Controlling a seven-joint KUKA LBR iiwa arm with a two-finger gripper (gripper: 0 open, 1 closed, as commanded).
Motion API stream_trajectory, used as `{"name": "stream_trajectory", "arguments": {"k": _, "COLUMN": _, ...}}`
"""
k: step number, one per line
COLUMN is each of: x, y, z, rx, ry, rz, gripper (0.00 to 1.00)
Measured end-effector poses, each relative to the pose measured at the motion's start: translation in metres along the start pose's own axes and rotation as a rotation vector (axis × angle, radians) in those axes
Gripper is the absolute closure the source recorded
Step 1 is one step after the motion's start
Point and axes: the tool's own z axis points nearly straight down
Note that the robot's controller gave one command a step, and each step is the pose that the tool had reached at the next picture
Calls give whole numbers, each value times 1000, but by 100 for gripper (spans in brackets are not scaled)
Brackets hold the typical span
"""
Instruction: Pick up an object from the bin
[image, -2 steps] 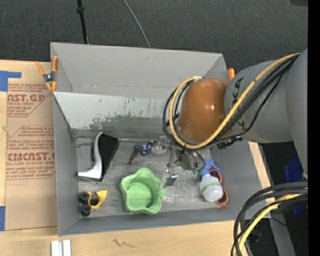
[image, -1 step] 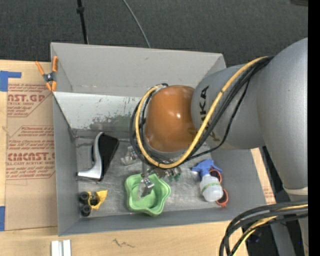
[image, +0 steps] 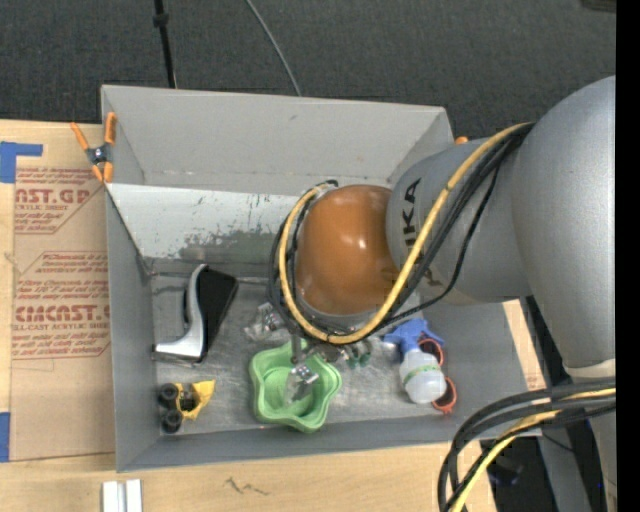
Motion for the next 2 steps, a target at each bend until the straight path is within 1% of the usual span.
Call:
{"name": "stream_trajectory", "arguments": {"k": 1, "x": -4, "y": -15, "z": 30, "rx": 0, "ry": 0, "rz": 128, "gripper": 0}}
{"name": "stream_trajectory", "arguments": {"k": 2, "x": -1, "y": -12, "z": 26, "rx": 0, "ry": 3, "rz": 125, "gripper": 100}}
